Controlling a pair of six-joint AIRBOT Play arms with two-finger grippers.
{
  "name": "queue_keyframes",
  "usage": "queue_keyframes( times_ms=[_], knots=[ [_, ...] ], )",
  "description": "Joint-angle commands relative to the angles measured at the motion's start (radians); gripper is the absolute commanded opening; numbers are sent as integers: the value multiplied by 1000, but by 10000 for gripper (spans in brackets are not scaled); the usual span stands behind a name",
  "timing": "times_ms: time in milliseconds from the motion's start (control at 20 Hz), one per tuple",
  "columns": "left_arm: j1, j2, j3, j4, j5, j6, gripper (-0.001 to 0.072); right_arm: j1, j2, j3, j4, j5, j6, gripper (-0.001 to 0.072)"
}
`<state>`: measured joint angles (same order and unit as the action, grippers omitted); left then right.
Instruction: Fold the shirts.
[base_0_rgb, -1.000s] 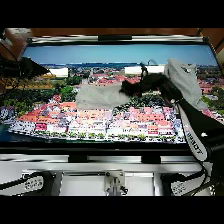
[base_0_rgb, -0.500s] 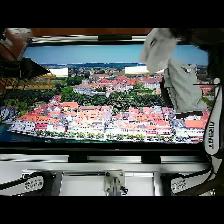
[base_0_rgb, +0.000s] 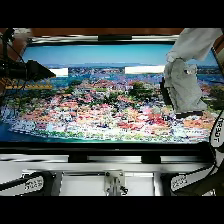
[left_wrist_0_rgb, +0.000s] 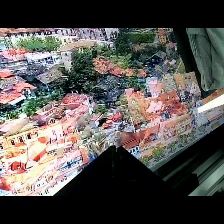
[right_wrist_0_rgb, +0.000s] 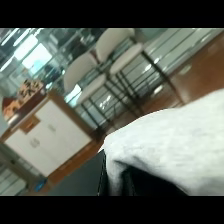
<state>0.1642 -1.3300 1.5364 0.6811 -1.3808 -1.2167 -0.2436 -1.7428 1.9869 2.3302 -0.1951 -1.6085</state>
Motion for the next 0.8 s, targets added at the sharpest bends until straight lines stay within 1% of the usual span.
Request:
queue_keyframes(
  times_ms=[0, 100, 200, 250, 450, 550, 600, 650, 750],
  knots=[
    [-16, 0, 0, 1, 0, 0, 33, 4, -34, 2, -18, 199, -3, 85],
    [-16, 0, 0, 1, -1, 0, 33, 30, -64, 2, -26, 375, -2, 85],
    [-17, 0, 0, 2, -2, 0, 34, 58, -95, 2, -103, 546, -2, 85],
    [-17, 0, 0, 2, -5, 0, 33, 62, -110, 2, -132, 589, -2, 85],
    [-17, 0, -5, 2, -16, 0, 33, 61, -151, 2, -257, 594, 0, 85],
    [-17, -1, -5, 2, -16, 0, 33, 61, -168, 2, -274, 540, 0, 85],
    [-17, 0, -5, 2, -16, 0, 33, 61, -170, 2, -281, 472, -1, 85],
    [-17, 0, -5, 2, -16, 0, 33, 61, -167, 2, -306, 380, -1, 85],
    [-17, 0, -5, 2, -16, 0, 33, 60, -132, 2, -388, 117, -2, 85]
  ],
)
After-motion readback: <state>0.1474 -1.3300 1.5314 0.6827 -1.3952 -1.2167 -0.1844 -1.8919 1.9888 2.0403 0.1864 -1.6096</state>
